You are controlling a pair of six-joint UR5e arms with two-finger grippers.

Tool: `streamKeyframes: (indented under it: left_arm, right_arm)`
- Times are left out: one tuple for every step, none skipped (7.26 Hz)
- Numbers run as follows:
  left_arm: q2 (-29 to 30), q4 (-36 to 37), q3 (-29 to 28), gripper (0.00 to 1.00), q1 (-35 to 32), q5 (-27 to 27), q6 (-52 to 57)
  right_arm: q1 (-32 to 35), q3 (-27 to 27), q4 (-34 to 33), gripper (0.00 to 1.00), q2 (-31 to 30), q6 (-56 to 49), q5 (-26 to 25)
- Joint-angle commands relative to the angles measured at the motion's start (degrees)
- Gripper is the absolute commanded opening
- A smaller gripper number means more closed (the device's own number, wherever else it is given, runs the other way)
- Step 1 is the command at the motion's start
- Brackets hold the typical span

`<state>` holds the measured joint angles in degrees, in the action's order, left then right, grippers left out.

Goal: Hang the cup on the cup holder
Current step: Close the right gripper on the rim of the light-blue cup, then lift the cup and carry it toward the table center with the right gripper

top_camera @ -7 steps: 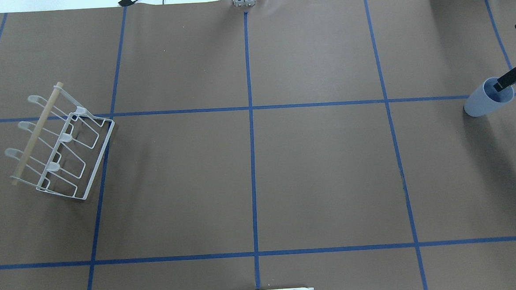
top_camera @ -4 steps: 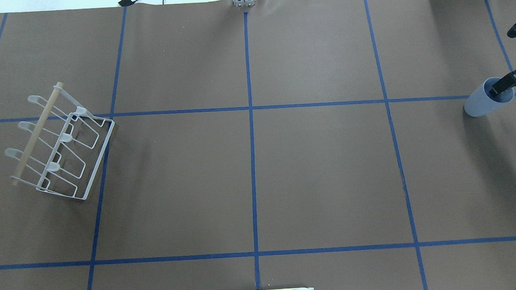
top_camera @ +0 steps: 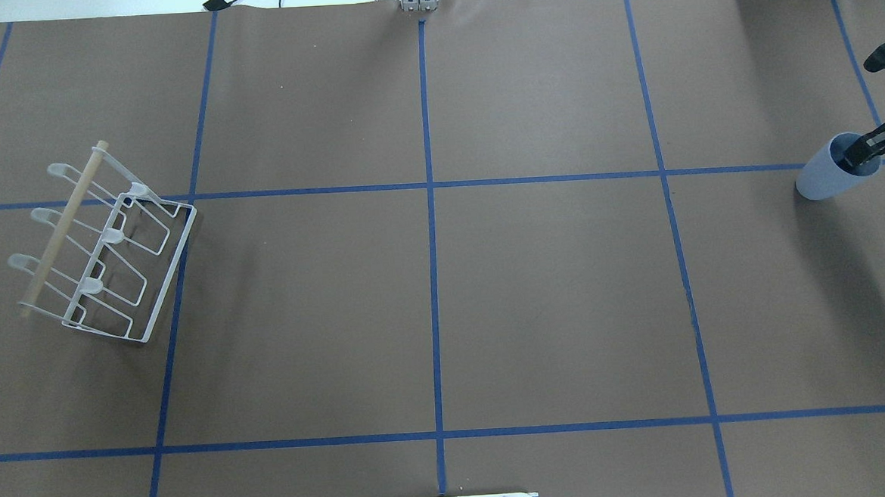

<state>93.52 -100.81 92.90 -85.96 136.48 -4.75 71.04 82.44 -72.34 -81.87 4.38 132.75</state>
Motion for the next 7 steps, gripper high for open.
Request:
streamKeyframes:
  left_arm:
    - [0.0,0.0,-0.1,0.99,0.0,0.0,0.0]
    - [-0.1,0.0,0.1,0.99,0.0,0.1,-0.1]
    - [0.0,0.0,0.1,0.99,0.0,0.0,0.0]
    - [0.0,0.0,0.2,0.99,0.0,-0.1,0.0]
    - [0.3,0.0,0.3,0.99,0.0,0.0,0.0]
    - [0.4,-0.1,0.4,0.99,0.0,0.1,-0.3]
    - [0.7,-0.3,1.0,0.99,0.0,0.7,-3.2]
  right_arm:
    - [1.5,0.3,0.2,0.00,0.0,-0.6,3.4]
    - [3.6,0.5,0.1,0.00,0.0,-0.4,6.0]
    - [5.6,1.1,0.2,0.00,0.1,0.1,10.7]
    - [6.2,3.8,0.1,0.00,0.4,0.4,13.6]
    - [6.2,5.9,0.0,0.00,2.3,4.8,16.0]
    - [5.7,7.7,0.2,0.00,6.4,13.7,18.4]
    - [2.6,12.9,0.2,0.00,8.6,23.1,18.9]
